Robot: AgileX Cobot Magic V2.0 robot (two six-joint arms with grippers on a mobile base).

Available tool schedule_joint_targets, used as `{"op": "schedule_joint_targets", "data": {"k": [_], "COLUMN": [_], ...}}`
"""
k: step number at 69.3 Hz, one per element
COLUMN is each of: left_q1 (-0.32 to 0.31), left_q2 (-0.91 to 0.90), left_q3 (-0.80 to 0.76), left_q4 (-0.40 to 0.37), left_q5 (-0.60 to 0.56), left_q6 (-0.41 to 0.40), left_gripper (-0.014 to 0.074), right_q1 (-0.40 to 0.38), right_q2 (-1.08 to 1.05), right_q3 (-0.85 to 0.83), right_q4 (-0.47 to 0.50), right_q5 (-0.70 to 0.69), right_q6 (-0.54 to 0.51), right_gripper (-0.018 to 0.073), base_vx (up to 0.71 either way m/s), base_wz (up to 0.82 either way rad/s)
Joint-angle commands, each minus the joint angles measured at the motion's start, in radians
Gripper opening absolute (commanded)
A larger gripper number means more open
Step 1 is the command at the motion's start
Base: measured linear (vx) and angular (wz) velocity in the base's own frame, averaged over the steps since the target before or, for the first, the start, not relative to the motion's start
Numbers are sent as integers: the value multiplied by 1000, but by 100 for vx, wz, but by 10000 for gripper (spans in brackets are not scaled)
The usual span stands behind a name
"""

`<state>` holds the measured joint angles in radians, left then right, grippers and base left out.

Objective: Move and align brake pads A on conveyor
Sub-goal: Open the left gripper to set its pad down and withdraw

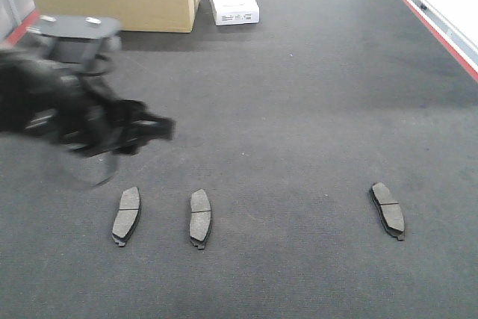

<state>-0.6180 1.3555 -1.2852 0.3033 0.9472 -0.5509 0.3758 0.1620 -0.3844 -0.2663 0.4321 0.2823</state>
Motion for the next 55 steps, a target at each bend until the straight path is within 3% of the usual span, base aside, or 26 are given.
{"op": "schedule_joint_targets", "data": {"k": [1, 25, 41, 55], "left_q1": [-20, -19, -19, -19], "left_q2": [-166, -726, -962, -1027], "left_q3": [59, 503, 696, 811], "left_q4": [40, 91, 97, 78], "left_q5": [-72, -362, -384, -439], "left_q6": [7, 13, 24, 124], "left_gripper": [412, 412, 412, 412], "right_q1": [-4, -4, -4, -4], "right_q2": [13, 13, 13, 13], "right_q3": [-28, -28, -28, -28], "right_q4": [-21, -21, -21, -21], "right_q5": [-100, -100, -100, -100], "right_q6": [-8, -8, -8, -8], "right_gripper": [-4, -4, -4, -4], "base_vx": [0, 0, 0, 0], "base_wz": [0, 0, 0, 0]}}
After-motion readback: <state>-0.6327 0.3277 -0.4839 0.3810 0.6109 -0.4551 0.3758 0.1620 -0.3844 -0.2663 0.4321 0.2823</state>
